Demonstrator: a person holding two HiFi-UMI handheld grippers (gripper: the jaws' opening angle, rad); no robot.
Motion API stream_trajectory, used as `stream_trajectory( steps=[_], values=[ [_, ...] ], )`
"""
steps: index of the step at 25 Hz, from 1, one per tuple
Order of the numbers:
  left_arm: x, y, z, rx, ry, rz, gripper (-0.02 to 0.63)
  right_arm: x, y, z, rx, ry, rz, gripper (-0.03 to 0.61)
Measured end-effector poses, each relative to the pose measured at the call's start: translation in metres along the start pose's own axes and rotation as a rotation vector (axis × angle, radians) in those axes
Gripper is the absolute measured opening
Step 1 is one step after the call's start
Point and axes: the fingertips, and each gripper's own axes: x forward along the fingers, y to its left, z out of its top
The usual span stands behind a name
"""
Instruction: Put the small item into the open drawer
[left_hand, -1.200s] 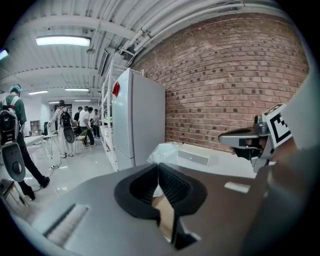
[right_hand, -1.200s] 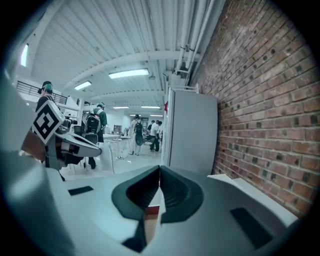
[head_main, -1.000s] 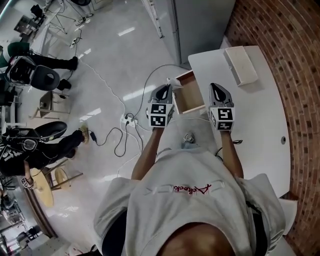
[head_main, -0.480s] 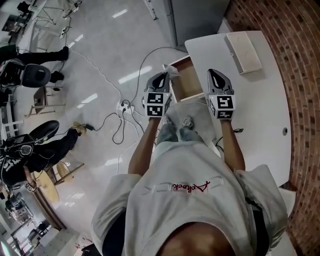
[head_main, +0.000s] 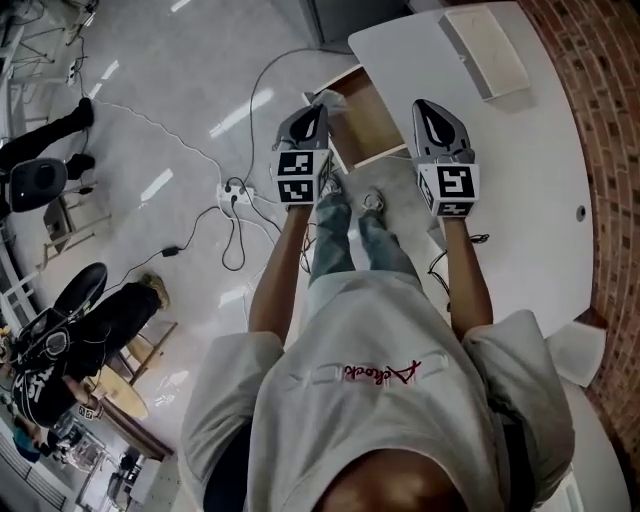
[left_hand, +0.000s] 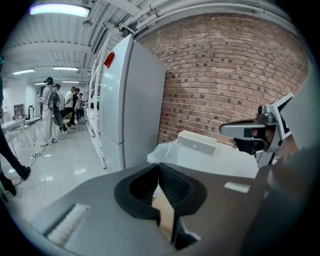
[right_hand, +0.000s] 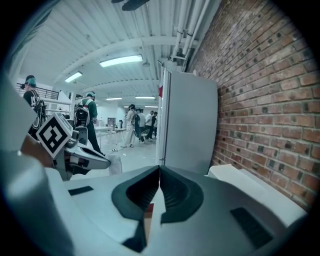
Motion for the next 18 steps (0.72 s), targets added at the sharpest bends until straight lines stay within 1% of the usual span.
stream_trajectory(
  steps=[4,11,18],
  values=[
    [0.018,0.006,-0.008,-0.001,0.008,-0.025,0.012,0.007,-0.002,-0.017,0.011,0.024,-0.029,0.012],
    [0.033,0.008,-0.040,-0.028,0.046,-0.052,0.012,0.010,0.005,-0.051,0.051,0.063,-0.057,0.012],
    [0.042,-0.007,-0.093,-0.074,0.103,-0.080,0.012,0.003,0.025,-0.086,0.098,0.094,-0.046,0.012]
  ],
)
